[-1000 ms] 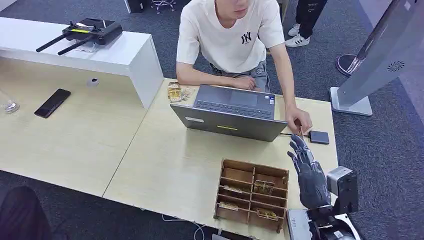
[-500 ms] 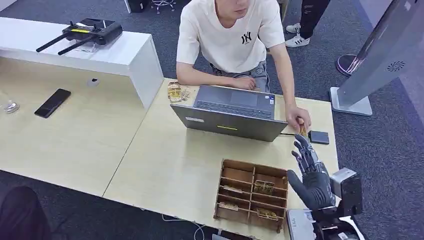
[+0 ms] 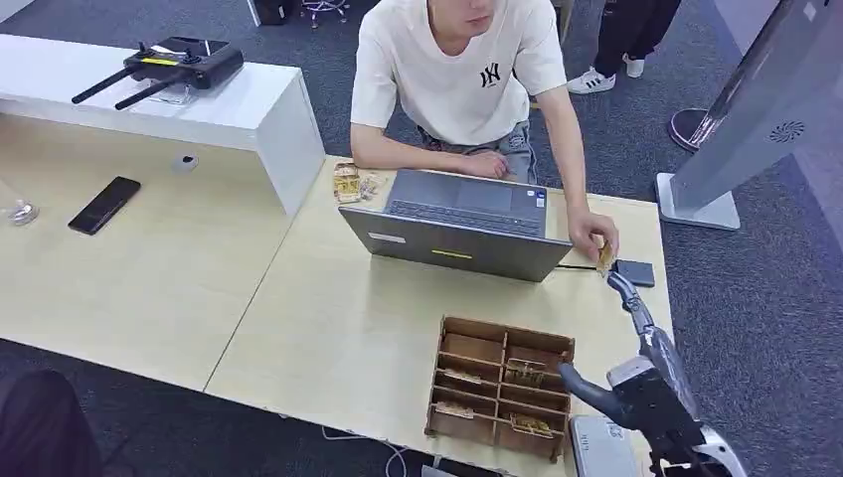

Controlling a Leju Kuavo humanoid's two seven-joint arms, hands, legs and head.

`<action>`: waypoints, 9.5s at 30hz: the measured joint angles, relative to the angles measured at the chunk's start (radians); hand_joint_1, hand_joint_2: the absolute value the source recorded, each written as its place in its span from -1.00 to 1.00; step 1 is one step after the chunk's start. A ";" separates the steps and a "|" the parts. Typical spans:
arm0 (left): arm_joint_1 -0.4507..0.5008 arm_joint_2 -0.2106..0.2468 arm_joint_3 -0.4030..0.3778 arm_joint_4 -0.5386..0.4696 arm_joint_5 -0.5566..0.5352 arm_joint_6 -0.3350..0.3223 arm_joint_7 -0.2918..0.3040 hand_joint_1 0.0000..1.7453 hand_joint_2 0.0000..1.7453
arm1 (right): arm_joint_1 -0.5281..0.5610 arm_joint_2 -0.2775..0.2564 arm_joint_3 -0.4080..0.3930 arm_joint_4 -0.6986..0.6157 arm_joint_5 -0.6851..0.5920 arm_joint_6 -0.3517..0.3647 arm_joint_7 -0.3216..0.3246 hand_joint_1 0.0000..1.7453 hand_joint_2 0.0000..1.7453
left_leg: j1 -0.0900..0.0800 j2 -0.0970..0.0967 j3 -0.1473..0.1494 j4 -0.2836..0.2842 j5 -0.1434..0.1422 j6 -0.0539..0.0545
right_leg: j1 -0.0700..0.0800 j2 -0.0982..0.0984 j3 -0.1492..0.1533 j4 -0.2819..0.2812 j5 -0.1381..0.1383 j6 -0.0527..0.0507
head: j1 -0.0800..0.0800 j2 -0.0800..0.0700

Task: Pass the card to the sensor for recognition and then transmit it.

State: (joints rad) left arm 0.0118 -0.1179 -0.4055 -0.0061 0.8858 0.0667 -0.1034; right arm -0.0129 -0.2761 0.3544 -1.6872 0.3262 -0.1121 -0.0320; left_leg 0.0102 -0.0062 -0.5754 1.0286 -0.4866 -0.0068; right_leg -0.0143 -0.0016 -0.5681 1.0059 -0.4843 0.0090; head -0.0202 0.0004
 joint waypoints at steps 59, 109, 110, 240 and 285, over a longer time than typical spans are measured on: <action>-0.003 0.010 -0.037 0.000 0.000 -0.024 0.030 -1.00 -1.00 | -0.101 -0.081 0.329 0.118 0.627 -0.132 0.068 -0.14 1.00 | 0.000 0.000 0.000 0.000 0.000 0.000 | 0.000 0.000 0.000 0.000 0.000 0.000 | 0.000 0.000; -0.003 0.009 -0.042 0.000 0.027 -0.032 0.036 -1.00 -1.00 | -0.149 -0.093 0.377 0.173 0.626 -0.094 0.101 0.00 1.00 | 0.000 0.000 0.000 0.000 0.000 0.000 | 0.000 0.000 0.000 0.000 0.000 0.000 | 0.000 0.000; -0.003 0.009 -0.042 0.000 0.028 -0.032 0.036 -1.00 -1.00 | -0.149 -0.093 0.377 0.175 0.625 -0.094 0.101 0.00 1.00 | 0.000 0.000 0.000 0.000 0.000 0.000 | 0.000 0.000 0.000 0.000 0.000 0.000 | 0.000 0.000; -0.004 0.008 -0.086 0.000 0.083 -0.024 0.031 -1.00 -1.00 | -0.183 -0.108 0.324 0.164 0.582 -0.036 0.095 0.42 1.00 | 0.000 0.000 0.000 0.000 0.000 0.000 | 0.000 0.000 0.000 0.000 0.000 0.000 | 0.000 0.000; -0.003 0.008 -0.096 0.000 0.130 -0.024 0.021 -1.00 -1.00 | -0.156 -0.116 0.262 0.071 0.458 -0.003 0.094 0.10 1.00 | 0.000 0.000 0.000 0.000 0.000 0.000 | 0.000 0.000 0.000 0.000 0.000 0.000 | 0.000 0.000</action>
State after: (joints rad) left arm 0.0084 -0.1099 -0.5016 -0.0061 1.0162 0.0423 -0.0820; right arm -0.1687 -0.3922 0.6168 -1.6163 0.7846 -0.1148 0.0618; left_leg 0.0102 -0.0061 -0.5755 1.0287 -0.4867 -0.0067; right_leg -0.0143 -0.0017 -0.5682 1.0059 -0.4844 0.0090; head -0.0206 0.0004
